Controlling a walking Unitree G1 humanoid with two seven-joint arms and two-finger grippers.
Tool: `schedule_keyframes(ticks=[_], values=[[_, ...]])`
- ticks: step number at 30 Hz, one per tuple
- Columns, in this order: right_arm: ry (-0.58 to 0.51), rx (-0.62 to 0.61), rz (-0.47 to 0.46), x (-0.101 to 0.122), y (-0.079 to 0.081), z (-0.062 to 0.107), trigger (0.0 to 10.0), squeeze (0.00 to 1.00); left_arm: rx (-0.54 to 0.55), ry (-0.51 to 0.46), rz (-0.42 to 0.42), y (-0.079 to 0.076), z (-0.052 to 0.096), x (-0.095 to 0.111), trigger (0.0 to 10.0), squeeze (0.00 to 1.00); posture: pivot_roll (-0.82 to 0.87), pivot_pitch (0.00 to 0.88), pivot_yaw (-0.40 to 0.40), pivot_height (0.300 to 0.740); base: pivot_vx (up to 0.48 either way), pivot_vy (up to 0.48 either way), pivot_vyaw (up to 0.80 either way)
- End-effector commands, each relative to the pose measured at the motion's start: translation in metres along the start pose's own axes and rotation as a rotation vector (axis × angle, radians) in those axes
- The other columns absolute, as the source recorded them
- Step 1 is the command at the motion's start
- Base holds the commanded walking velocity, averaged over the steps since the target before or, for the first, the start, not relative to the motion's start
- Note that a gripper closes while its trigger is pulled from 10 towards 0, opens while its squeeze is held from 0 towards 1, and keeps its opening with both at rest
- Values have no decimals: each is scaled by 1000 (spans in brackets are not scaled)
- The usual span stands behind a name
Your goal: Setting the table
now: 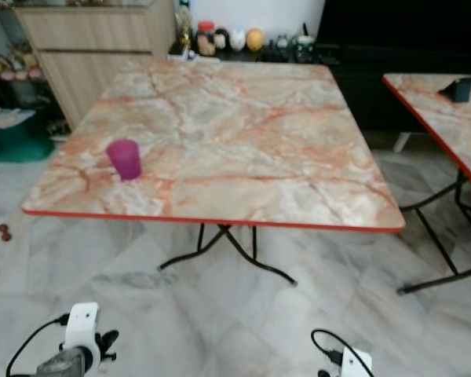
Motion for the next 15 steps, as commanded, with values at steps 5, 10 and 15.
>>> schedule_keyframes(ticks=[5, 10, 15], values=[[-2, -20, -16, 0, -6, 1, 10000, 0, -10, 32, 0, -5, 1, -12, 10000, 0, 72, 0, -8, 740, 0, 270, 0], [-2, -21, -13, 1, -7, 1, 10000, 0, -7, 46, 1, -4, 2, -17, 10000, 0, 72, 0, -9, 740, 0, 270, 0], [-1, -20, -13, 1, -7, 1, 10000, 0, -1, 61, 1, -2, 4, -22, 10000, 0, 72, 0, -9, 740, 0, 269, 0]])
Point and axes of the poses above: a point about 5 cm out from each wrist's last joint towards the gripper, its own z axis pointing back from the gripper into the wrist, its own x axis along the axis of the wrist's last joint, y = z × x, the point moved 5 cm from there along -z, pointing out of the wrist towards the gripper, and after that the axes turned 4 degrees about -z, right-handed, at the moved point
